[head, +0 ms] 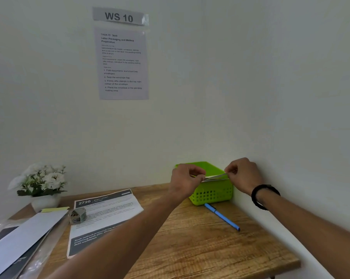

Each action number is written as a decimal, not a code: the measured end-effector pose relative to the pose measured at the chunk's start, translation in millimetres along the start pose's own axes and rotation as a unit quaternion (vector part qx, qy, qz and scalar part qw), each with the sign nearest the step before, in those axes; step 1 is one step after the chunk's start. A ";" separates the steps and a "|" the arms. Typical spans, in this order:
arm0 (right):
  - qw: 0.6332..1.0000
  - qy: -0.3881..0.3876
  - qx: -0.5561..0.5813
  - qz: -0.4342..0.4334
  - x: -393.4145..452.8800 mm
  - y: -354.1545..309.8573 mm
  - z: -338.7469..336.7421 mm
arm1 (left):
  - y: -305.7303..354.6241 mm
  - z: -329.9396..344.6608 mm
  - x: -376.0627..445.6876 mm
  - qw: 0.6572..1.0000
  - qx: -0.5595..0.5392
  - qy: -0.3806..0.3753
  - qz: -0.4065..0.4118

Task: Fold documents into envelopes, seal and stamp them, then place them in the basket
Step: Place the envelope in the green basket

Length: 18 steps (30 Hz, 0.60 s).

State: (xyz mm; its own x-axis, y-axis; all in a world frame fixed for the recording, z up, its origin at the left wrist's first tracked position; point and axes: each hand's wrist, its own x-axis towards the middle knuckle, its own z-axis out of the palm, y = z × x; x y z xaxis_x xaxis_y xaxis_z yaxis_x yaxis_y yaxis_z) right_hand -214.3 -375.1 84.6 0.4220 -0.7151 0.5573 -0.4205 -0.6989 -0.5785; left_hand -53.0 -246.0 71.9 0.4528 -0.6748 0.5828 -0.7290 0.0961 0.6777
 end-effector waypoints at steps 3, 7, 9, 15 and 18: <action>0.999 -0.009 -0.042 -0.028 0.2 3.4 7.1 | -3.9 2.4 0.6 1.000 0.008 0.008 0.000; 0.997 -0.012 -0.068 -0.039 -2.2 6.9 16.2 | -7.7 7.0 -0.1 1.000 0.025 0.013 0.005; 0.996 -0.016 -0.075 -0.046 -2.6 8.8 20.1 | -9.6 9.4 -1.2 0.999 0.027 0.015 0.013; 0.992 -0.006 -0.095 -0.080 1.9 10.4 26.0 | -13.2 13.7 -2.8 0.996 0.076 0.017 0.047; 0.988 0.015 -0.111 -0.107 4.4 8.9 27.5 | -13.2 12.7 -1.8 0.993 0.101 0.020 0.065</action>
State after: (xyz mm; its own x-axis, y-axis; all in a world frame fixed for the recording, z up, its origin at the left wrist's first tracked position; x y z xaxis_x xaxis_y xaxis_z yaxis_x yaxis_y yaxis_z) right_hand -194.2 -384.2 65.5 0.4984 -0.5480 0.6717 -0.4908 -0.8171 -0.3024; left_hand -50.7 -255.3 56.2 0.3648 -0.6358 0.6802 -0.8689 0.0301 0.4941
